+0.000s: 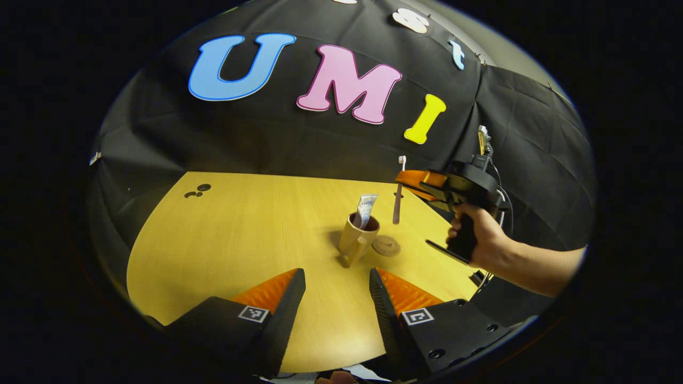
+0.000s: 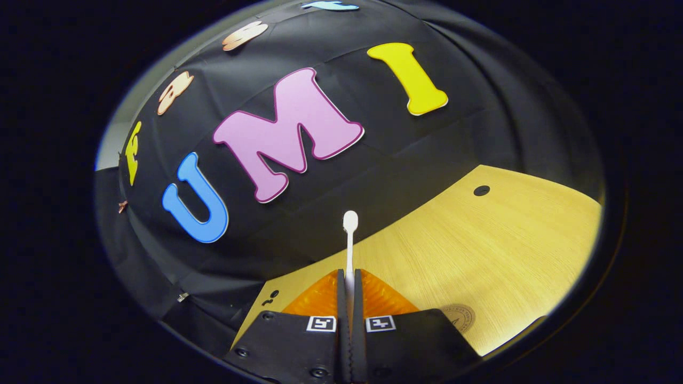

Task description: Put the toothbrush and toothpaste on the desktop into the cup, then pick up the cup and place it on the coaster on the desktop.

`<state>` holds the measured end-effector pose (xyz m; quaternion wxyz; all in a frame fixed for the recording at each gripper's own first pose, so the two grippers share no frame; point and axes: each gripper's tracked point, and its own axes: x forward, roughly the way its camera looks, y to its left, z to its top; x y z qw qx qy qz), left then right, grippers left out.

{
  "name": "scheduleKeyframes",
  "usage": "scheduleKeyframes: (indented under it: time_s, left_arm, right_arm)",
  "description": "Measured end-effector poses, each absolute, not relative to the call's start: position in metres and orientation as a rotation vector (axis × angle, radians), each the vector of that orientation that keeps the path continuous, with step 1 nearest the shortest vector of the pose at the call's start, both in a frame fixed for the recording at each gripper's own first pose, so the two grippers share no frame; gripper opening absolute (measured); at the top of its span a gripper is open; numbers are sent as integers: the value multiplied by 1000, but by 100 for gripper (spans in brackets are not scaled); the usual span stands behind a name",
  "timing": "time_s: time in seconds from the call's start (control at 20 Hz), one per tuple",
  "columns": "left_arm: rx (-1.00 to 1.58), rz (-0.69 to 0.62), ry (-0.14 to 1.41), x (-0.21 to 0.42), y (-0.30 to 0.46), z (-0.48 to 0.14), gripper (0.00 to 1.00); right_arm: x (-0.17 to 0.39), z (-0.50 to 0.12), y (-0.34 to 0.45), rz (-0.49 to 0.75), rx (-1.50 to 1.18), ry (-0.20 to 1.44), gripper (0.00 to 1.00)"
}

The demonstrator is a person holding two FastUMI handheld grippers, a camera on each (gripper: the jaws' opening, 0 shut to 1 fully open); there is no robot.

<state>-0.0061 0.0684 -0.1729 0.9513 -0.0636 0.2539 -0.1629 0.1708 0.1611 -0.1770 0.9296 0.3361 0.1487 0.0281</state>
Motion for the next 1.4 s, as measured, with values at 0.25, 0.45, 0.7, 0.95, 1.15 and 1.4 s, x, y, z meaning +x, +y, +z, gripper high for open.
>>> scheduleKeyframes:
  time_s: [0.25, 0.45, 0.7, 0.95, 1.15, 1.4]
  left_arm:
    - [-148, -300, 557, -23, 75, -179, 75]
    - [-126, -279, 578, -26, 83, -182, 75]
    - [-111, -253, 592, -26, 87, -188, 76]
    - [-102, -246, 584, -25, 84, -191, 76]
    - [-98, -237, 596, -25, 83, -196, 76]
    - [-103, -245, 600, -25, 74, -200, 76]
  right_arm:
    - [193, -215, 163, 0, 731, 302, 5]
    - [205, -239, 165, -15, 727, 293, 6]
    - [207, -243, 173, 19, 688, 264, 5]
    - [189, -251, 183, 61, 613, 263, 6]
    - [177, -248, 186, 94, 567, 248, 9]
    - [152, -257, 198, 158, 511, 291, 10]
